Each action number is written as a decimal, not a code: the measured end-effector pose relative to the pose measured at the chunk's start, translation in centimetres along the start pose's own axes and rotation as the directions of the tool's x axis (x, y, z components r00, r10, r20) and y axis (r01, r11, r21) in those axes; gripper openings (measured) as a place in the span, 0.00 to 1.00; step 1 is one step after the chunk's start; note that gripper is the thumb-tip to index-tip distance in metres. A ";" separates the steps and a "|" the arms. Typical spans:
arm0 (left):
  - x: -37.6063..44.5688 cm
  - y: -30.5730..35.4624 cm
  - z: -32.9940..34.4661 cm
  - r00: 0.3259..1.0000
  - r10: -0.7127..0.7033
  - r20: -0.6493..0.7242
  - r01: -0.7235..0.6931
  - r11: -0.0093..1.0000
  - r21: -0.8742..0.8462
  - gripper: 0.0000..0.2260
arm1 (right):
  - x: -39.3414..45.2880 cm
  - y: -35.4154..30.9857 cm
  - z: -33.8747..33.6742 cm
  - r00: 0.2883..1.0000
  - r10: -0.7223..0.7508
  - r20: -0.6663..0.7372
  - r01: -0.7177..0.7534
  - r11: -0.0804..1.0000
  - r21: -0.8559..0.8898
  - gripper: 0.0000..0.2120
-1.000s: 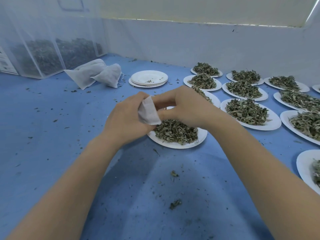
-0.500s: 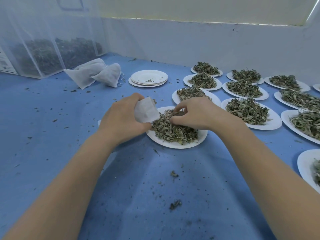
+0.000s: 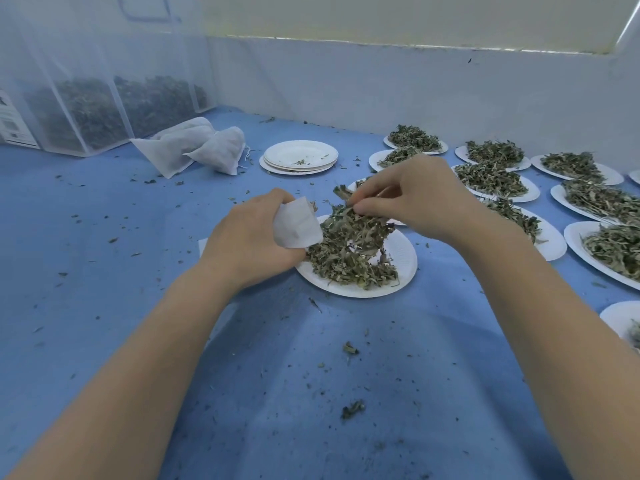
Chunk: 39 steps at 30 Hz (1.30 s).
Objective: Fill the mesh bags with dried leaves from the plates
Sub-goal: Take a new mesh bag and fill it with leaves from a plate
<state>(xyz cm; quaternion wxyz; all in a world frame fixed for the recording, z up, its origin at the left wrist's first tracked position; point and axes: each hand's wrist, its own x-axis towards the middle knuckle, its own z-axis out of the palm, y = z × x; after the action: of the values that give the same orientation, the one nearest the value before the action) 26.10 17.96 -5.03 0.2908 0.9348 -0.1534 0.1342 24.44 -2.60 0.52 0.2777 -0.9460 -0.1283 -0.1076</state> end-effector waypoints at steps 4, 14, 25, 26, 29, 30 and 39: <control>0.0 0.0 0.1 1.000 0.005 -0.011 -0.005 1.000 0.001 0.22 | 0.0 -0.4 0.0 0.989 -0.083 0.122 0.098 0.988 -0.119 0.04; -0.1 0.8 1.0 0.996 0.088 -0.012 -0.088 0.996 0.026 0.19 | 0.2 -1.8 2.4 0.966 -0.248 0.068 0.249 0.968 -0.011 0.08; 0.1 0.5 1.3 0.996 0.068 -0.061 -0.074 0.993 -0.095 0.18 | 0.0 -1.4 4.8 0.998 -0.048 -0.047 0.065 0.877 0.476 0.13; 0.1 0.5 1.2 0.996 0.066 -0.065 -0.073 0.992 -0.105 0.17 | 0.0 -1.4 4.5 0.998 -0.063 -0.020 0.065 0.863 0.501 0.11; 0.1 0.4 1.0 0.996 0.058 -0.071 -0.065 0.993 -0.095 0.16 | 0.0 -1.1 3.3 0.995 -0.094 -0.032 0.097 0.835 0.542 0.11; 0.1 0.4 0.9 0.996 0.053 -0.068 -0.059 0.995 -0.087 0.17 | -0.1 -0.8 2.7 0.994 -0.098 -0.053 0.111 0.847 0.520 0.12; -0.1 0.5 0.7 0.997 0.039 -0.063 -0.045 0.994 -0.102 0.19 | -0.3 0.6 2.3 0.978 -0.045 0.203 0.025 0.995 0.099 0.23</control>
<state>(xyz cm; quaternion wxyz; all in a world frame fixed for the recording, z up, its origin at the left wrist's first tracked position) 25.96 17.19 -5.35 0.3404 0.9106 -0.1709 0.1604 24.67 -1.81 -1.76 0.3060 -0.9352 -0.1779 -0.0080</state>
